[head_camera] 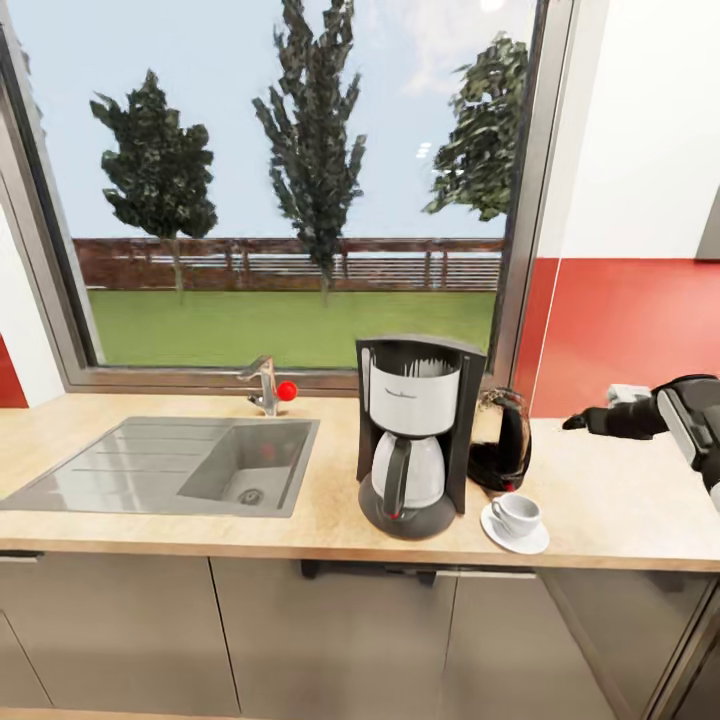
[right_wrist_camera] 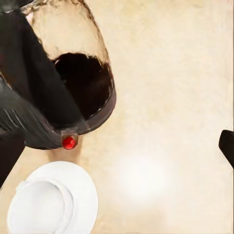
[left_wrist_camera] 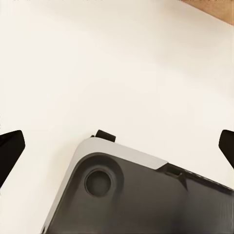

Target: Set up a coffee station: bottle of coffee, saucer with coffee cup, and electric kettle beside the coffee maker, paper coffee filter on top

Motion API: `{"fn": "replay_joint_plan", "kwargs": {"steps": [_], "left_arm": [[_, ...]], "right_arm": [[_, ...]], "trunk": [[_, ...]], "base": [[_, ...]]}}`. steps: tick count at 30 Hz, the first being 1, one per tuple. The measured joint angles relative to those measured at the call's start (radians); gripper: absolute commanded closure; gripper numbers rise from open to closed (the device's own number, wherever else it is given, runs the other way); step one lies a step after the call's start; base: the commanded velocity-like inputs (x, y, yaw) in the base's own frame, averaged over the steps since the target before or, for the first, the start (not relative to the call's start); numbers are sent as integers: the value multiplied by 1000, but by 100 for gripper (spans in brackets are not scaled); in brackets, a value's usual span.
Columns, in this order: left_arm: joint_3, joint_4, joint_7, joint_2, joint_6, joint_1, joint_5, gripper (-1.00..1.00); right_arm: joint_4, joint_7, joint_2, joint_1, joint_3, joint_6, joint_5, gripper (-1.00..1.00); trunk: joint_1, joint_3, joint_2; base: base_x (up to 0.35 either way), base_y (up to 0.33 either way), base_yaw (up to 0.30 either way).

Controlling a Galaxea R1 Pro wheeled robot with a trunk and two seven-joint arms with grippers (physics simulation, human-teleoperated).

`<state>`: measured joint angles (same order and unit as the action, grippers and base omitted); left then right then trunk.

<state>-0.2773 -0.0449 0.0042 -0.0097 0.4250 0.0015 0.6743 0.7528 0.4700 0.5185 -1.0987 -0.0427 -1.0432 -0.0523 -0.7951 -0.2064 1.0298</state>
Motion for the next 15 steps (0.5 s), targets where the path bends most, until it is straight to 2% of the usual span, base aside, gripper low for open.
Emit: {"fn": "replay_joint_plan", "kwargs": {"steps": [6,10,12,15], "left_arm": [[0,0,0,-1,2,0,0,-100],[0,0,0,-1,5,0,1,-100],[1,0,0,-1,7,0,1,-100],[1,0,0,0,8,0,1,-100]], "right_arm": [[58,-21,38,0,1,0,-9,-100],[56,-89,46,0,2,0,19,-100],[47,-145,47,-1,15,0,32,-100],[22,-185,48,-2,30,0,37,-100]], "trunk": [[23,19,-42],[38,31,-70],[46,38,-84],[58,47,-105]], "base": [[0,0,0],[0,0,0],[0,0,0],[0,0,0]]}}
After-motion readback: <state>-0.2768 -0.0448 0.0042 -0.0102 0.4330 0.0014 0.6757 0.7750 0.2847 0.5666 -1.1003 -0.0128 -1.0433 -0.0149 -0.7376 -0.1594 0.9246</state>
